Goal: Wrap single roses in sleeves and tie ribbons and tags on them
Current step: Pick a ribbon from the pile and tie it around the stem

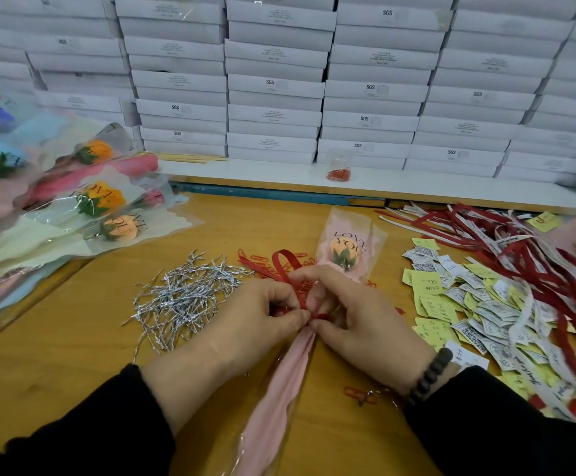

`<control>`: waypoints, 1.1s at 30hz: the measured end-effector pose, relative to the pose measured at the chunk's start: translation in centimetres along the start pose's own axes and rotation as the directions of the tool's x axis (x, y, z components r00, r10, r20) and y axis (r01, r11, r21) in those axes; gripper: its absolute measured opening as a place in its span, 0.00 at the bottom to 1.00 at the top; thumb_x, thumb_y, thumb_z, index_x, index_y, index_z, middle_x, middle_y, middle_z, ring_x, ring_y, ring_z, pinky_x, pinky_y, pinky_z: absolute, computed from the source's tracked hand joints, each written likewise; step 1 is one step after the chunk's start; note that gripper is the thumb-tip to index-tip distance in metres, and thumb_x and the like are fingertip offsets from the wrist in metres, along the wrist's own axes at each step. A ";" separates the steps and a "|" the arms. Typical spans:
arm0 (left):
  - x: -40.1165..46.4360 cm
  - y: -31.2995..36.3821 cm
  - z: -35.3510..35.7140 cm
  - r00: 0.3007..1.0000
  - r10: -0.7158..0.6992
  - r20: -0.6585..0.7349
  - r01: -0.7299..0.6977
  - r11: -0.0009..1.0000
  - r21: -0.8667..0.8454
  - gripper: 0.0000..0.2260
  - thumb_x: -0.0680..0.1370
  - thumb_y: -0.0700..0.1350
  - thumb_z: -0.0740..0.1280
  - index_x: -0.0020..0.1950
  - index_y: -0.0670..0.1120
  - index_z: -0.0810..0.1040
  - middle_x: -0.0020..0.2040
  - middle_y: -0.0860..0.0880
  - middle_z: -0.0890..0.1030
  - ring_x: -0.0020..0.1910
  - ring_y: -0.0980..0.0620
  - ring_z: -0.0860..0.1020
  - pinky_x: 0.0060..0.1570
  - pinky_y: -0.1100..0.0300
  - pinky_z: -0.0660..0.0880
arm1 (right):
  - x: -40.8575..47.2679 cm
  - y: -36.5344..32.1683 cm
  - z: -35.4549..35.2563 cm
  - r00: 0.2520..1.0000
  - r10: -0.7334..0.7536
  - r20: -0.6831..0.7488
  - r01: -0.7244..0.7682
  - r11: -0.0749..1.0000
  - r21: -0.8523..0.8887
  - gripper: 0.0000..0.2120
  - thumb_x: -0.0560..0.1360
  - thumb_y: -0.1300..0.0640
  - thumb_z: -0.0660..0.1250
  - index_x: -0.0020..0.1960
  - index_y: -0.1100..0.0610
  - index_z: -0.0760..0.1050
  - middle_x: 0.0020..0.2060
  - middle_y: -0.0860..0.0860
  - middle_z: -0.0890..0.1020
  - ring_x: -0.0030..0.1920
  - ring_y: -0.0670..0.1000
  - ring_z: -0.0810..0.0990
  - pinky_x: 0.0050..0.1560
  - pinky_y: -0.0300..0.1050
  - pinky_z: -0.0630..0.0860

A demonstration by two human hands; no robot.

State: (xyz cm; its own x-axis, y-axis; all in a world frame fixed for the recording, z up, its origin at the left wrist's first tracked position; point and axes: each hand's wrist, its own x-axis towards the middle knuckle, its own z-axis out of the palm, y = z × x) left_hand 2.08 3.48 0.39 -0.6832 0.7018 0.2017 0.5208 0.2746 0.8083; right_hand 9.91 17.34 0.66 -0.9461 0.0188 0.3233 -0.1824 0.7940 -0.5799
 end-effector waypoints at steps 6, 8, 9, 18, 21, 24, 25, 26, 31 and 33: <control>0.0 -0.1 0.0 1.000 0.003 -0.016 -0.003 1.000 -0.003 0.07 0.74 0.40 0.69 0.37 0.40 0.78 0.33 0.43 0.77 0.33 0.55 0.72 0.37 0.56 0.71 | -0.1 -0.3 0.4 0.997 -0.030 -0.077 0.028 0.999 -0.035 0.23 0.72 0.67 0.64 0.59 0.44 0.69 0.39 0.42 0.76 0.43 0.37 0.74 0.42 0.30 0.70; 0.0 0.0 0.1 1.000 0.002 -0.006 -0.002 1.000 -0.011 0.07 0.75 0.39 0.68 0.36 0.41 0.77 0.31 0.49 0.75 0.30 0.59 0.70 0.34 0.64 0.69 | -0.1 -0.3 0.5 0.997 -0.017 -0.076 0.015 1.000 -0.024 0.24 0.72 0.67 0.64 0.59 0.43 0.69 0.39 0.42 0.76 0.44 0.39 0.73 0.43 0.29 0.69; 0.0 0.0 0.2 1.000 -0.001 -0.003 0.001 1.000 -0.015 0.07 0.75 0.39 0.68 0.36 0.41 0.77 0.30 0.50 0.75 0.30 0.60 0.69 0.33 0.66 0.68 | -0.1 -0.2 0.5 0.998 -0.014 -0.064 0.014 1.000 -0.008 0.24 0.72 0.68 0.64 0.60 0.43 0.69 0.39 0.42 0.75 0.43 0.38 0.73 0.43 0.29 0.69; 0.0 0.1 0.1 0.999 -0.024 0.045 0.025 0.999 -0.027 0.07 0.75 0.40 0.68 0.37 0.40 0.78 0.33 0.48 0.76 0.33 0.58 0.72 0.36 0.64 0.69 | 0.1 0.2 0.9 0.998 -0.001 -0.067 -0.001 1.000 -0.027 0.30 0.71 0.66 0.64 0.67 0.41 0.65 0.43 0.38 0.70 0.43 0.38 0.72 0.43 0.31 0.69; 0.1 -0.1 0.2 0.999 -0.017 0.047 0.019 1.000 -0.024 0.07 0.75 0.40 0.68 0.39 0.37 0.78 0.34 0.47 0.76 0.34 0.57 0.71 0.37 0.63 0.69 | 0.0 0.1 0.9 0.996 -0.051 -0.079 0.043 0.994 -0.098 0.30 0.71 0.66 0.64 0.67 0.41 0.65 0.45 0.39 0.70 0.44 0.38 0.70 0.45 0.30 0.69; 0.0 -0.2 0.3 0.999 -0.009 0.035 0.009 1.000 0.004 0.07 0.74 0.40 0.69 0.39 0.38 0.78 0.33 0.50 0.75 0.31 0.61 0.69 0.34 0.69 0.67 | 0.1 0.1 0.9 0.996 -0.054 -0.073 0.043 0.989 -0.143 0.18 0.71 0.66 0.64 0.58 0.50 0.75 0.42 0.41 0.71 0.42 0.39 0.69 0.45 0.30 0.67; 0.0 -0.3 0.3 0.999 -0.007 0.037 0.007 1.000 0.010 0.07 0.74 0.40 0.69 0.39 0.38 0.78 0.34 0.50 0.75 0.32 0.60 0.69 0.34 0.69 0.66 | 0.1 0.1 0.8 0.996 -0.040 -0.075 0.030 0.991 -0.133 0.16 0.71 0.66 0.64 0.55 0.52 0.77 0.40 0.41 0.72 0.41 0.39 0.70 0.44 0.30 0.67; 0.0 -0.3 0.3 0.999 -0.008 0.040 0.008 1.000 0.012 0.07 0.74 0.41 0.69 0.39 0.39 0.78 0.34 0.49 0.75 0.32 0.59 0.69 0.34 0.68 0.66 | 0.1 0.1 0.8 0.996 -0.029 -0.079 0.019 0.992 -0.122 0.13 0.71 0.66 0.65 0.53 0.54 0.78 0.40 0.41 0.71 0.41 0.39 0.70 0.44 0.30 0.67; 0.0 -0.2 0.2 0.999 -0.013 0.052 0.014 1.000 -0.010 0.09 0.75 0.42 0.68 0.35 0.46 0.75 0.32 0.51 0.74 0.31 0.59 0.68 0.33 0.68 0.66 | 0.0 -0.1 0.6 0.994 -0.002 -0.112 -0.012 0.992 -0.126 0.06 0.72 0.62 0.66 0.47 0.54 0.78 0.43 0.44 0.71 0.42 0.42 0.71 0.43 0.34 0.69; 0.0 -0.2 0.2 0.999 -0.011 0.044 0.012 1.000 -0.026 0.08 0.75 0.42 0.68 0.36 0.46 0.75 0.32 0.52 0.74 0.31 0.60 0.68 0.33 0.68 0.67 | 0.1 -0.2 0.2 0.989 0.008 -0.146 -0.029 0.990 -0.137 0.03 0.72 0.60 0.67 0.43 0.53 0.78 0.43 0.45 0.72 0.42 0.43 0.72 0.41 0.32 0.68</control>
State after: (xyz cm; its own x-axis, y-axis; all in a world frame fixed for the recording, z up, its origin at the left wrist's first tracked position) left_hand 2.05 3.53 0.12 -0.6655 0.7270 0.1687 0.4995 0.2659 0.8245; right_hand 9.84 17.05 0.65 -0.8985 0.1138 0.4240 -0.1167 0.8691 -0.4807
